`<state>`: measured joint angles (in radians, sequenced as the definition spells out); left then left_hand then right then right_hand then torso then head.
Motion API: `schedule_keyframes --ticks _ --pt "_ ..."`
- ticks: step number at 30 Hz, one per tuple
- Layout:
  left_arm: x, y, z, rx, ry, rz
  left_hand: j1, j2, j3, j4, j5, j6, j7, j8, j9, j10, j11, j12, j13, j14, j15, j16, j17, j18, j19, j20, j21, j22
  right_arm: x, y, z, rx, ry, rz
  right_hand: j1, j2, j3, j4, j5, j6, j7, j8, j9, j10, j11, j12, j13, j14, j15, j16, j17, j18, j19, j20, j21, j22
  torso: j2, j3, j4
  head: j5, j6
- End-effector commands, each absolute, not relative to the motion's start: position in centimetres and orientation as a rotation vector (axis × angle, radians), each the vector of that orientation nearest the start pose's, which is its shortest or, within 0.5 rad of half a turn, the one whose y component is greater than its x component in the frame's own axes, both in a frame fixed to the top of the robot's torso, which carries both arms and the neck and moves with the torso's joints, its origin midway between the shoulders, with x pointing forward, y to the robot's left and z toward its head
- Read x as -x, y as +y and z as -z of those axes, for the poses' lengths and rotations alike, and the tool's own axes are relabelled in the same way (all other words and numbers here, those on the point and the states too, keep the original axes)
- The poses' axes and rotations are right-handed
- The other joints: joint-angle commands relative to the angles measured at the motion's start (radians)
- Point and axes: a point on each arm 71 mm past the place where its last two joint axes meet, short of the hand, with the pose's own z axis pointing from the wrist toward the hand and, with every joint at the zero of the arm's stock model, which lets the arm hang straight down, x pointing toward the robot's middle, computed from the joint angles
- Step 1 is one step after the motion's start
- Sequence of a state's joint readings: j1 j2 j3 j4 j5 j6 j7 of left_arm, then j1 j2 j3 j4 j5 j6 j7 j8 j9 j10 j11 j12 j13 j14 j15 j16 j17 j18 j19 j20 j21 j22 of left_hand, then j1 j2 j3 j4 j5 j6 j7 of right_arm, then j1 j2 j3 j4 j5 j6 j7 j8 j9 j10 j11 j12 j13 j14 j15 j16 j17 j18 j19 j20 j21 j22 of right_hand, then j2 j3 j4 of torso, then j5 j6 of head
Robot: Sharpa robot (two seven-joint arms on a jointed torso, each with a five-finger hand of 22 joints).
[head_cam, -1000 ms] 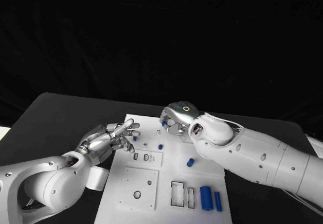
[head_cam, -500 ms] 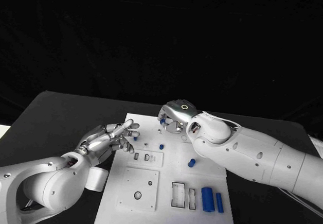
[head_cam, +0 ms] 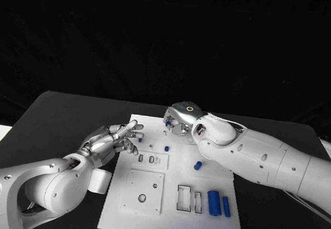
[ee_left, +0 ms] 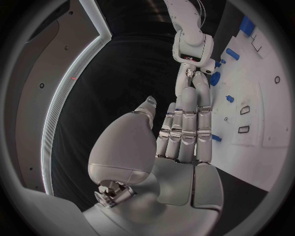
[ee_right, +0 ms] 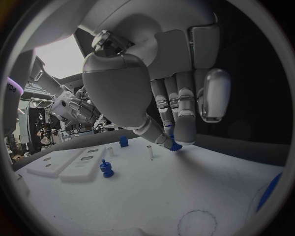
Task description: Assemble the parts on the task board
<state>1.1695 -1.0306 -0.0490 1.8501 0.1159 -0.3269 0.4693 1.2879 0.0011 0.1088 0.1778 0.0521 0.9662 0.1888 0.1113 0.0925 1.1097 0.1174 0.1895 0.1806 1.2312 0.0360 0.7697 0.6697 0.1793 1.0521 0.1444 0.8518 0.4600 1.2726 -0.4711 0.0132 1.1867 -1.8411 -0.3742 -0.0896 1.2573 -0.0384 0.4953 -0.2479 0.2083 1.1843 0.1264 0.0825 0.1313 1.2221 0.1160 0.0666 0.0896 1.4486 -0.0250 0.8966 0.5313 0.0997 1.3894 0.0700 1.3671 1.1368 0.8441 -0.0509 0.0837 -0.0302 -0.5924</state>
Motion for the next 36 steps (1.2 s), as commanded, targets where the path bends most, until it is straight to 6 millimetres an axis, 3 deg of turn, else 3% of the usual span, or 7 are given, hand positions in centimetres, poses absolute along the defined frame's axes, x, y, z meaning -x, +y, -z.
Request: schedule_keyframes --ticks 1,8,11,16,25,31,36 --pt "-41.8 20.6 16.4 1.224 1.393 1.722 -0.001 0.005 -0.001 -0.004 0.000 -0.005 0.003 -0.004 -0.001 -0.004 0.001 -0.005 0.001 -0.007 0.003 -0.004 0.000 0.003 -0.008 -0.002 0.003 0.001 -54.7 -9.5 13.5 0.511 1.335 -0.493 0.003 0.003 -0.001 0.007 0.001 0.005 0.001 0.004 0.001 0.067 -0.061 0.003 -0.001 -0.002 -0.007 0.003 -0.001 -0.014 0.006 0.000 0.003 -0.001 0.001 0.0006 -0.0019 0.001 -0.002" --pt "-41.8 20.6 16.4 1.224 1.392 1.721 -0.001 0.005 -0.001 -0.004 0.000 -0.005 0.003 -0.004 -0.001 -0.004 0.001 -0.005 0.001 -0.007 0.003 -0.004 0.000 0.003 -0.008 -0.002 0.003 0.001 -54.8 -9.5 13.4 0.499 1.329 -0.495 -0.014 -0.015 -0.006 0.026 -0.046 -0.049 0.018 -0.022 -0.002 0.006 -0.046 -0.008 -0.012 -0.024 0.008 -0.042 -0.062 -0.005 -0.022 0.008 -0.027 -0.058 0.001 -0.0002 -0.0015 0.000 -0.001" --pt "-41.8 20.6 16.4 1.223 1.392 1.720 -0.001 0.005 -0.001 -0.004 0.000 -0.005 0.003 -0.004 -0.001 -0.005 0.001 -0.006 0.002 -0.007 0.003 -0.005 0.000 0.003 -0.009 -0.002 0.003 0.001 -54.9 -9.6 13.3 0.488 1.320 -0.494 -0.044 -0.070 -0.027 0.056 -0.113 -0.197 0.050 -0.025 -0.037 -0.127 -0.009 -0.008 -0.028 -0.057 0.036 -0.092 -0.098 0.035 -0.123 0.033 -0.149 -0.273 0.001 -0.0009 -0.0010 0.000 0.000" --pt "-41.8 20.7 16.3 1.224 1.392 1.718 -0.001 0.005 -0.001 -0.004 0.000 -0.005 0.003 -0.004 -0.001 -0.005 0.001 -0.006 0.002 -0.008 0.003 -0.005 0.000 0.003 -0.009 -0.002 0.003 0.001 -55.0 -9.8 13.1 0.472 1.302 -0.494 0.032 -0.115 -0.163 0.175 -0.138 -0.301 0.058 -0.017 -0.062 -0.248 0.002 0.001 -0.024 -0.047 0.046 -0.156 -0.137 0.062 -0.171 0.047 -0.273 -0.443 0.002 0.0002 -0.0013 0.000 0.000" --pt "-41.9 20.9 16.4 1.226 1.390 1.710 -0.001 0.004 -0.002 -0.005 0.000 -0.006 0.003 -0.005 -0.001 -0.007 0.002 -0.007 0.002 -0.008 0.003 -0.006 0.000 0.003 -0.011 -0.001 0.003 0.001 -53.9 -11.1 12.2 0.435 1.235 -0.530 0.068 -0.105 -0.165 0.233 -0.081 -0.238 0.043 -0.006 -0.053 -0.140 -0.015 0.044 -0.006 -0.020 0.030 -0.158 -0.141 0.044 -0.109 0.035 -0.229 -0.363 0.001 0.0009 -0.0023 -0.004 0.004" --pt "-41.9 21.2 16.4 1.228 1.388 1.703 -0.001 0.005 -0.002 -0.005 0.000 -0.007 0.004 -0.006 -0.001 -0.009 0.002 -0.007 0.002 -0.009 0.004 -0.007 0.000 0.003 -0.012 -0.001 0.003 0.001 -53.0 -13.6 11.1 0.341 1.237 -0.535 0.023 -0.132 -0.170 0.276 -0.021 -0.204 0.032 0.005 -0.049 0.029 -0.042 0.121 0.042 0.000 0.012 -0.130 -0.120 0.023 -0.056 0.020 -0.156 -0.243 -0.003 0.0017 -0.0133 -0.007 0.013" --pt "-42.0 21.3 16.4 1.229 1.387 1.700 0.000 0.006 -0.002 -0.006 0.000 -0.007 0.004 -0.006 -0.002 -0.009 0.002 -0.008 0.003 -0.011 0.004 -0.009 0.000 0.003 -0.014 0.000 0.002 0.001 -52.7 -16.5 10.5 0.236 1.320 -0.513 0.010 -0.158 -0.239 0.307 -0.022 -0.206 0.006 0.029 -0.044 0.128 -0.074 0.255 0.159 0.043 -0.013 0.101 0.182 -0.002 0.000 -0.006 -0.066 -0.098 -0.007 0.0067 -0.0253 -0.006 0.015"
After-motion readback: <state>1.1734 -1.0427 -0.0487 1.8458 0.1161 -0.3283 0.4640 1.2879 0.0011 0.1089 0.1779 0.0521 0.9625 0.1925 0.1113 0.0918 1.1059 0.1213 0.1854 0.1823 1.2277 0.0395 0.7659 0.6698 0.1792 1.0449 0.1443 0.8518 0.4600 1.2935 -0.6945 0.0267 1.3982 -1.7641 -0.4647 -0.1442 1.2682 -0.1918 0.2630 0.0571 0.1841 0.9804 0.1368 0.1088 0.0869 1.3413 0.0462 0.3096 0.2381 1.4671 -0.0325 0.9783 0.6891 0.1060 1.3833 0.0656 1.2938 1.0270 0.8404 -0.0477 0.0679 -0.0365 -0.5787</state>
